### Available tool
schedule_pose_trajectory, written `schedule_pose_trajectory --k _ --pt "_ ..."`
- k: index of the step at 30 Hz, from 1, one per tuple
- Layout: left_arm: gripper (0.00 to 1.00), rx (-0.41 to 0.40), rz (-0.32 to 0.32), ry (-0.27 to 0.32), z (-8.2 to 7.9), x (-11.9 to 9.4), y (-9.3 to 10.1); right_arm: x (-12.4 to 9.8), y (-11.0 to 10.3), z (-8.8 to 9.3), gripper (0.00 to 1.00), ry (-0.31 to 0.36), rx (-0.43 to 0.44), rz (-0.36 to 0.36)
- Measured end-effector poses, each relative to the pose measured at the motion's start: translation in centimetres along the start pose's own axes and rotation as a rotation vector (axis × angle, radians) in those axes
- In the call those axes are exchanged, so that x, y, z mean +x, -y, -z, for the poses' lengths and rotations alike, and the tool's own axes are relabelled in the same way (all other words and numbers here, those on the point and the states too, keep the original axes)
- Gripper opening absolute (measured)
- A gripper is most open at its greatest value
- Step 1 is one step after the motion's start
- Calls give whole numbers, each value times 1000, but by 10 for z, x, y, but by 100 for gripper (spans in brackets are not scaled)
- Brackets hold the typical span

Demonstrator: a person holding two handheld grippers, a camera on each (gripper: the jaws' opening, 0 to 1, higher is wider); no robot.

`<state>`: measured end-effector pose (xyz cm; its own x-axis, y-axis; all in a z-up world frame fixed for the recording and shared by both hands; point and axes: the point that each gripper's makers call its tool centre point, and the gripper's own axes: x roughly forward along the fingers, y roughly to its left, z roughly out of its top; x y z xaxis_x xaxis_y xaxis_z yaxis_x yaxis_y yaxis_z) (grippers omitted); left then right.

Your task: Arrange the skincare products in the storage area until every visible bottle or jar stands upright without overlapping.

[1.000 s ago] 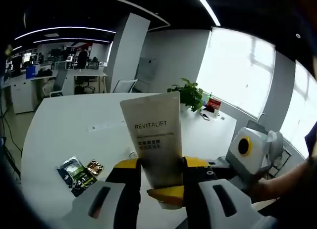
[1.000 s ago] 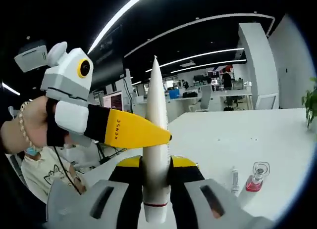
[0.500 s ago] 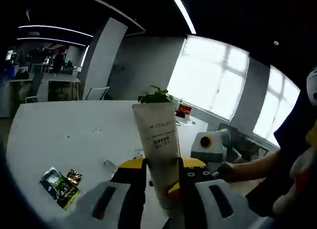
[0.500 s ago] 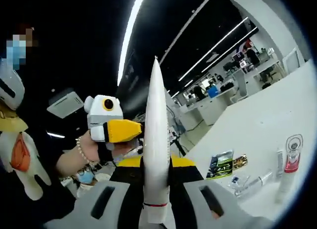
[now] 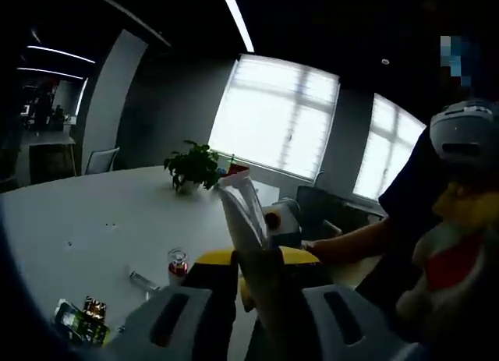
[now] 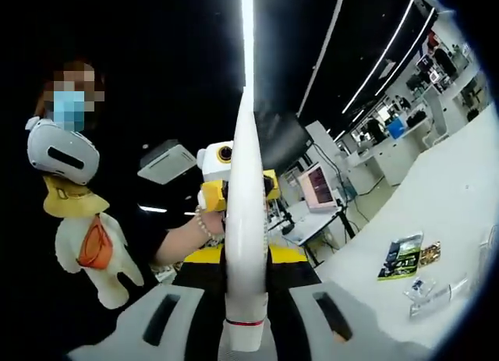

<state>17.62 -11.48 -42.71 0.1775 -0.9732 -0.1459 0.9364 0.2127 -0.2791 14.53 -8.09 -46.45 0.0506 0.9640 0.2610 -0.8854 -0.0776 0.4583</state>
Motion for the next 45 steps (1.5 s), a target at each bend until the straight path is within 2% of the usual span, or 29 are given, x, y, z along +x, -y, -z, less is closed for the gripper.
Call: schedule_pose_trajectory --k 5,11,13,16,19,21,23,27,39,45 --pt "16 1 42 3 -2 7 3 -3 -6 -2 19 -16 -5 -29" --pt "17 -3 46 -13 3 15 0 -9 -2 2 19 -52 -13 -10" --pt "17 -1 50 -28 7 17 2 -12 1 6 19 -78 -55 10" --pt "17 66 20 -101 23 21 -1 -19 14 19 19 -168 -138 72" --pt "16 72 12 -137 35 25 -2 -25 25 30 19 -237 -260 114" --pt "15 93 -1 -148 42 26 -5 -26 29 37 20 -273 -239 126" --pt "15 97 -10 -164 47 28 -7 -28 34 42 20 -304 -263 138" --pt "15 176 -36 -252 71 35 -11 -32 50 65 21 -403 -298 181" --pt "14 155 -42 -319 118 42 -25 -52 86 111 22 -581 -346 255" --pt "14 172 -58 -372 142 48 -31 -58 104 131 22 -630 -377 294"
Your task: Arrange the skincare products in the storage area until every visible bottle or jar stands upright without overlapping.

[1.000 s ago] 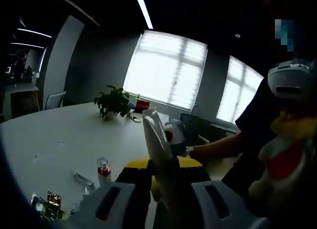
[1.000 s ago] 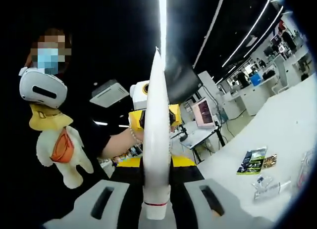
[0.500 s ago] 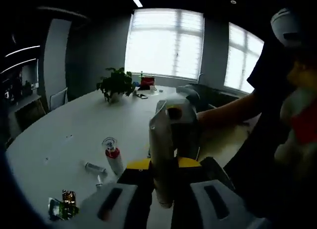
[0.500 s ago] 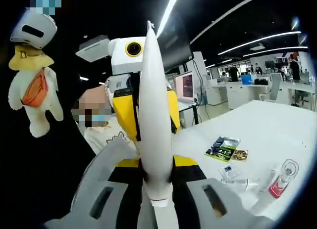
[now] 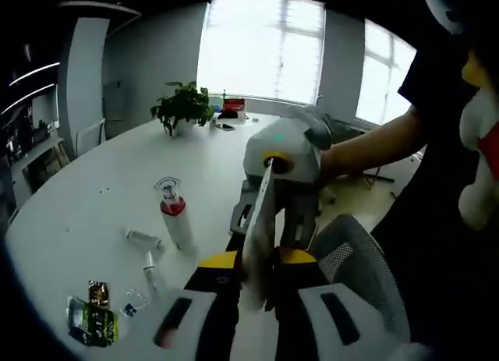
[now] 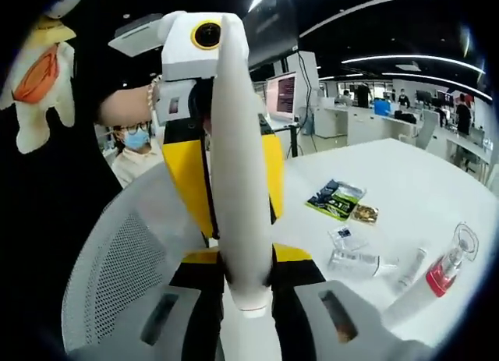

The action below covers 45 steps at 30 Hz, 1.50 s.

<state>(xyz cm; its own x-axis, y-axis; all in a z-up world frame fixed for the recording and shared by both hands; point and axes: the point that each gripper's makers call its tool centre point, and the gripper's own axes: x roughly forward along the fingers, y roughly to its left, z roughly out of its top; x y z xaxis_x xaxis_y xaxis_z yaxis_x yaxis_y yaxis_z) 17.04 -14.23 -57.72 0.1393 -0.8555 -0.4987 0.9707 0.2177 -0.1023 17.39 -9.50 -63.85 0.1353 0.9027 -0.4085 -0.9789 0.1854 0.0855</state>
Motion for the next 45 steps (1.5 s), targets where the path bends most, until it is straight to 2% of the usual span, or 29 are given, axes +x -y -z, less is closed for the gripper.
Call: schedule_pose_trajectory --k 9,19,27,31,40,45 --pt "14 -13 1 -63 39 15 -17 19 8 32 22 -90 -16 36" --pt "14 -1 6 -103 59 24 -24 25 14 53 22 -164 -62 38" --pt "14 17 13 -134 69 30 -25 27 16 64 22 -191 -66 32" --pt "14 19 9 -129 68 31 -27 26 19 63 22 -168 -42 40" --pt "13 165 -6 -153 65 36 -34 23 28 62 24 -157 -9 70" --pt "13 211 -11 -150 60 40 -37 20 39 64 25 -154 10 108"
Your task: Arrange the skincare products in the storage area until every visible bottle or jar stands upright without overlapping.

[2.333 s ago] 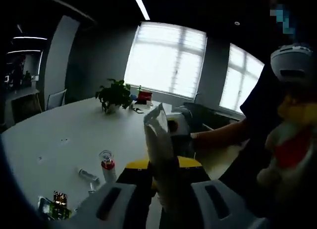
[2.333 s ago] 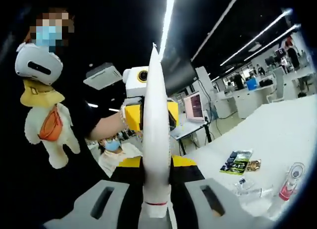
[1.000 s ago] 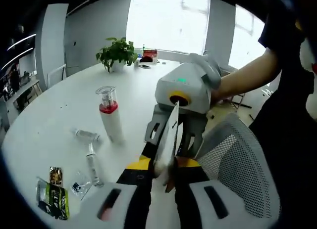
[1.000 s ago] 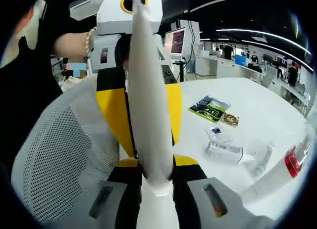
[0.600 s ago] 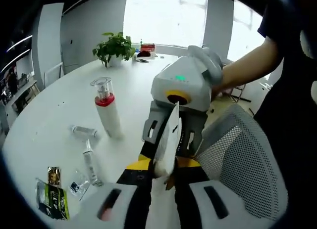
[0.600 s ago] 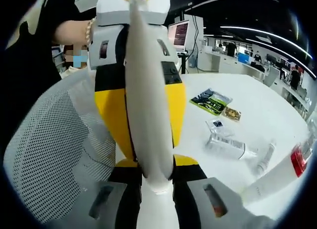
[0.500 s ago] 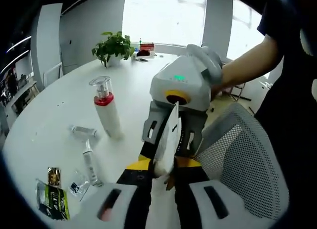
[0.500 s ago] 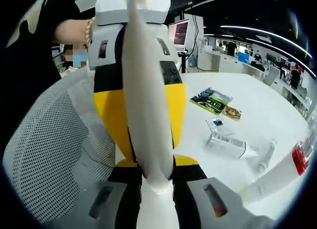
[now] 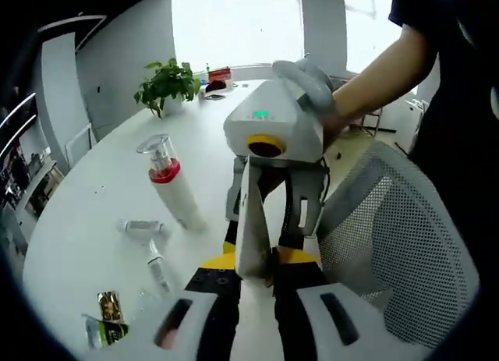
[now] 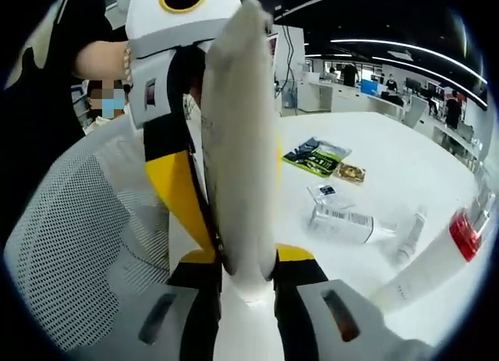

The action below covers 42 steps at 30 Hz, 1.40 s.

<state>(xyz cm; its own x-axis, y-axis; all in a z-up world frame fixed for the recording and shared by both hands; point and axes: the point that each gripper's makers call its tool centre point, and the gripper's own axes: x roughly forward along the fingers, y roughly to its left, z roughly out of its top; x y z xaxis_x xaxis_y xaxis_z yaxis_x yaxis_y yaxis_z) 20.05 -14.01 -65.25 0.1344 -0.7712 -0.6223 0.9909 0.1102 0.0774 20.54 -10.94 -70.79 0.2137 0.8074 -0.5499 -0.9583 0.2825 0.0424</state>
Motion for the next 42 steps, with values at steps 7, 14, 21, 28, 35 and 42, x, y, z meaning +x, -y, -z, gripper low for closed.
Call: schedule_pose_trajectory --k 7,14,21,28,35,42 --pt "13 10 2 6 -6 5 -10 -7 14 8 30 5 43 48" --pt "13 30 4 10 -10 10 -23 -22 27 16 36 15 90 107" --pt "13 49 10 11 -14 16 -38 -31 32 26 44 12 137 141" --pt "13 66 11 17 -18 25 -63 -38 35 32 53 9 170 175" --pt "13 68 12 28 -23 34 -81 -46 42 38 65 11 210 230" --pt "14 83 11 27 -24 41 -102 -54 46 45 71 25 253 274"
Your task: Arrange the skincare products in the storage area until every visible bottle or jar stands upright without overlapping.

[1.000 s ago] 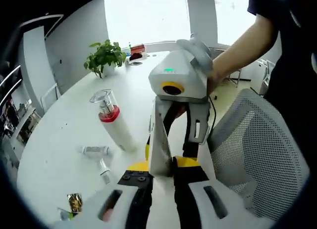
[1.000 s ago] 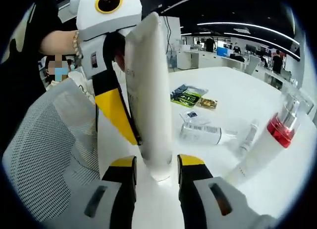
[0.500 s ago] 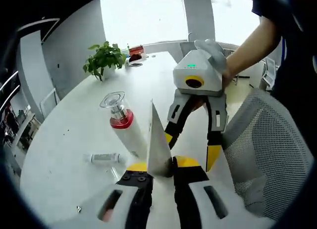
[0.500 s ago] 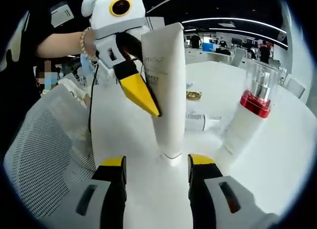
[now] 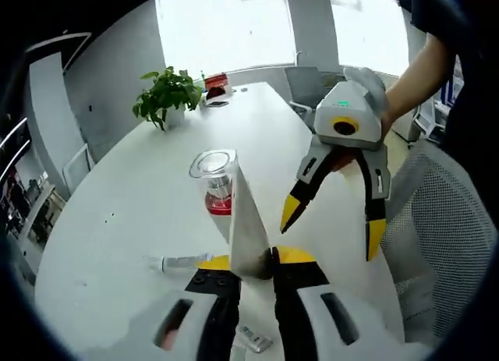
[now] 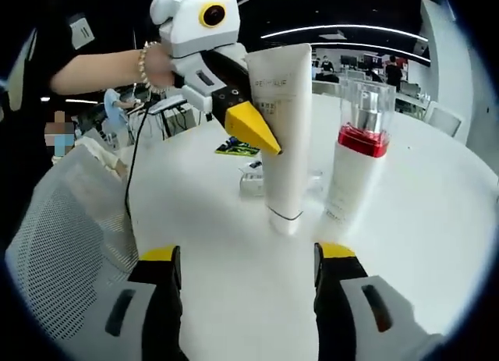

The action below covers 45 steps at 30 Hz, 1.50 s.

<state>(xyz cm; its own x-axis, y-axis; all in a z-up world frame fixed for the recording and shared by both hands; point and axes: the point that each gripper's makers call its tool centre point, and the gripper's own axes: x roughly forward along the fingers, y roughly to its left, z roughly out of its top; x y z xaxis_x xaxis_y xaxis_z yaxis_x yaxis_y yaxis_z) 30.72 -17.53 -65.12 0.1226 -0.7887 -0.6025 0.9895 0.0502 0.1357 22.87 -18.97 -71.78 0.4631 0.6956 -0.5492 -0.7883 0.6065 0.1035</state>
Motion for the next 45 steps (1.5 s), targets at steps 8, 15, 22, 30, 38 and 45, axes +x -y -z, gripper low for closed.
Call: schedule_pose_trajectory --k 8,15,22,30,38,45 --pt "14 -1 0 10 -1 6 -16 -8 5 -2 78 27 47 48" --pt "14 5 7 13 -2 10 -25 -11 8 -3 83 35 54 69" --pt "15 -2 16 9 -3 9 -20 -11 9 -3 84 24 43 64" --pt "17 -37 8 5 -5 10 -20 -7 3 -3 84 20 44 51" --pt "26 -67 -12 -15 1 8 -23 -6 3 -7 85 28 43 47" --pt "36 -123 -40 -44 10 0 -24 -7 2 -8 87 31 49 50"
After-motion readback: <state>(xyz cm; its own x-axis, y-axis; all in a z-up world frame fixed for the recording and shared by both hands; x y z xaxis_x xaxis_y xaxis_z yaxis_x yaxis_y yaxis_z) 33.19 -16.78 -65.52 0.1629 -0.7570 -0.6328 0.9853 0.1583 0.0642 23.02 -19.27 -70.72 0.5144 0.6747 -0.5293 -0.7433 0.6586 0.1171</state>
